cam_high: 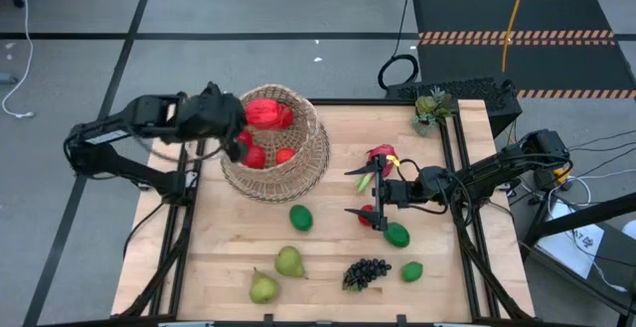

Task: Build produce basket
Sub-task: Put the bell pepper into the basket, then put the tomato into the basket

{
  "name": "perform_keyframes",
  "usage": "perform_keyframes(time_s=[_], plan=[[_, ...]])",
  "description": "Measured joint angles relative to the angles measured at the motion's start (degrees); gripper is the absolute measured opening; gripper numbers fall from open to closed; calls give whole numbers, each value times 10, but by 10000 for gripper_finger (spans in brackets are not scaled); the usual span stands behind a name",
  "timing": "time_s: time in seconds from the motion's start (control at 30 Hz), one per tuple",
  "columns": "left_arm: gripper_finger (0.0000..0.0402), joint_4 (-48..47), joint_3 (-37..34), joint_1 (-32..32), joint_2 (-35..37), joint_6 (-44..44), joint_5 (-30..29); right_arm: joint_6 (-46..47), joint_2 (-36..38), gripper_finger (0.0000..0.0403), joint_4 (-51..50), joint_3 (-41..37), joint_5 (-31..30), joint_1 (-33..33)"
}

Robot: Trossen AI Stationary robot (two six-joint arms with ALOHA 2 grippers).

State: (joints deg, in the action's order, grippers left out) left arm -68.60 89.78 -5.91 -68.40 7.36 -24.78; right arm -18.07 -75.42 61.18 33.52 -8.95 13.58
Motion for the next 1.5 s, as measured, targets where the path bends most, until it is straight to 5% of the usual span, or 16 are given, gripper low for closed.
perform_keyframes(time_s=[0.67,1.07,1.5], plan=[[19,-133,6,-151,-201,-89,10,-6,0,396,-2,0,0,0],[41,-177,-7,-173,-277,-72,8,-6,0,396,-3,0,0,0],[14,-173,-16,-172,-298,-68,-8,-6,0,396,-3,0,0,0]])
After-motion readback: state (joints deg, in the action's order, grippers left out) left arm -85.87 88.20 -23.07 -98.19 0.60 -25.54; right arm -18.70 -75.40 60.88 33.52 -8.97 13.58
